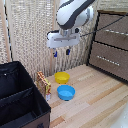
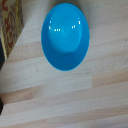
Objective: Move your gripper towards the bottom drawer handle. Grasp the handle gently with your gripper. Apply gentle outward force to slide the bottom drawer open.
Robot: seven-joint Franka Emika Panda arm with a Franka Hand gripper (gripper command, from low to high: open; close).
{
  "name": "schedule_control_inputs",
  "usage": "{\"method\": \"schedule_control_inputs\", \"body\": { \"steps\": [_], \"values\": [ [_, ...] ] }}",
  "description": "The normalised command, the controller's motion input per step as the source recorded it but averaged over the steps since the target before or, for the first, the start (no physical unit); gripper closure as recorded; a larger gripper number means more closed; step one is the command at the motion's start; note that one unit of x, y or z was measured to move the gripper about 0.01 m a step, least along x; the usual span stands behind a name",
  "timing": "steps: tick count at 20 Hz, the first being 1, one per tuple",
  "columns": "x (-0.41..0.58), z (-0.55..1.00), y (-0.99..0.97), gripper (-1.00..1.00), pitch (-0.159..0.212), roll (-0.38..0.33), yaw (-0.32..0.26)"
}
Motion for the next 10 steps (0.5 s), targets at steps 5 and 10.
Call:
{"method": "schedule_control_inputs", "body": {
  "steps": [5, 10],
  "values": [
    [-0.099, 0.01, -0.09, -1.0, -0.041, -0.311, 0.159],
    [-0.124, 0.0, -0.21, -1.0, -0.035, -0.337, 0.17]
  ]
}}
